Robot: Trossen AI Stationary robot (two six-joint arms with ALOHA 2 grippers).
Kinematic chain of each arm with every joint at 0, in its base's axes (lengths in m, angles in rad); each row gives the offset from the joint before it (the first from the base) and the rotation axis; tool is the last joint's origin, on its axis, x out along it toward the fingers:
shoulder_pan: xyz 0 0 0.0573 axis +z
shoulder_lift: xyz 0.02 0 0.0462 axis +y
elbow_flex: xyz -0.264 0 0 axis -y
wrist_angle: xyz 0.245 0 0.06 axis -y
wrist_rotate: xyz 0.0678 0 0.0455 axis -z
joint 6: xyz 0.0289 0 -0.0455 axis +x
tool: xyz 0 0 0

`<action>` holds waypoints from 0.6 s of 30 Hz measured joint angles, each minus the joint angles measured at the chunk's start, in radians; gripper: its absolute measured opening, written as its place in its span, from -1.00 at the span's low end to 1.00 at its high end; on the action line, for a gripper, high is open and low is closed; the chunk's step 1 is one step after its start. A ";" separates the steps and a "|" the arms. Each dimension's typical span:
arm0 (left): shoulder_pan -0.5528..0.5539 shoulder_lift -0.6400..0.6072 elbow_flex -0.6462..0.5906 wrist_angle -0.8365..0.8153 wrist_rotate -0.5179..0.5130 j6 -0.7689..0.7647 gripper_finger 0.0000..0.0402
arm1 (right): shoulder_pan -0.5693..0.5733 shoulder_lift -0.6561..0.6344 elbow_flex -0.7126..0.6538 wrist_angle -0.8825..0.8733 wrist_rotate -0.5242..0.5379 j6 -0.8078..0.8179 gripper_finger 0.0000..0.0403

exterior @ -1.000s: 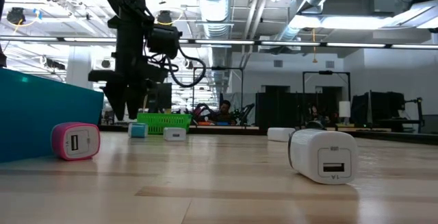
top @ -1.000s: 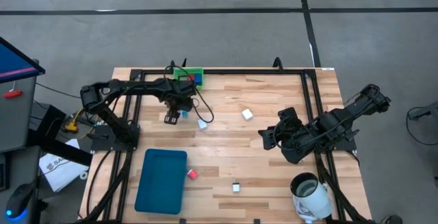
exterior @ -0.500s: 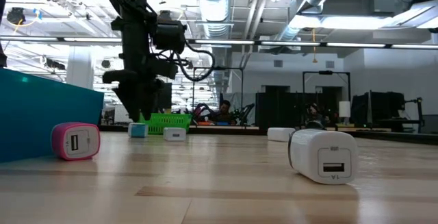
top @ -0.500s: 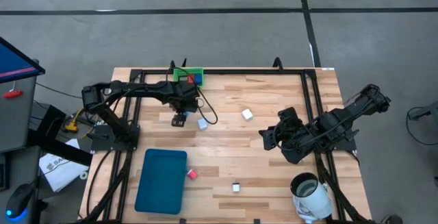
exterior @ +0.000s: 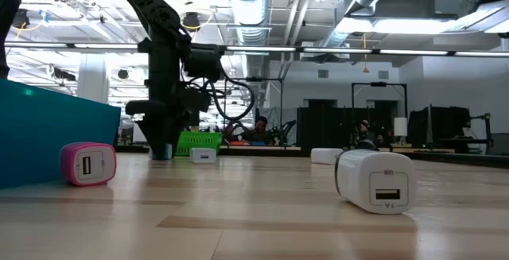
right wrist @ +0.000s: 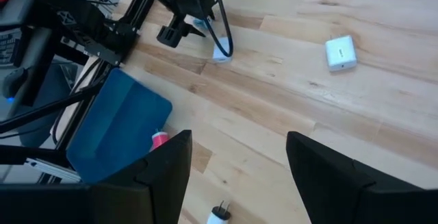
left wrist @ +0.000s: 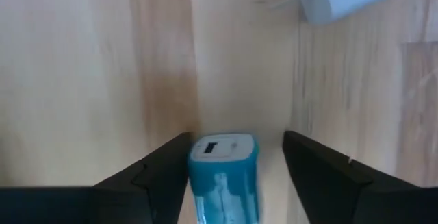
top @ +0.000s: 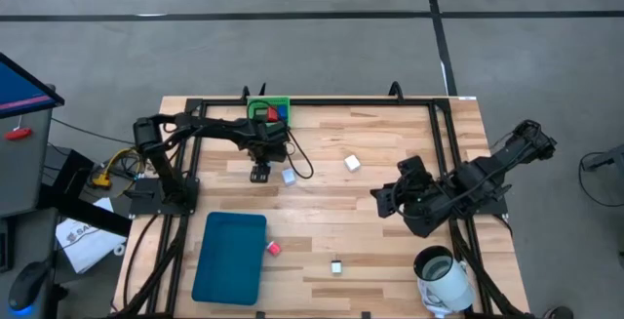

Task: Pick & Place Office items
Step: Put the left light blue charger adapter into the blue bin

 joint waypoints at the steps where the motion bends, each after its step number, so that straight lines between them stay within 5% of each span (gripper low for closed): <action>1: 0.000 0.000 0.000 -0.002 0.001 0.000 0.07 | 0.003 0.000 0.000 -0.002 0.000 0.011 0.14; 11: 0.043 -0.005 -0.003 -0.009 0.034 -0.007 -0.34 | 0.014 0.000 0.000 -0.011 0.000 0.023 0.14; 18: 0.043 -0.005 -0.003 -0.006 0.043 -0.040 -0.37 | 0.014 0.000 0.000 -0.011 0.000 0.022 0.14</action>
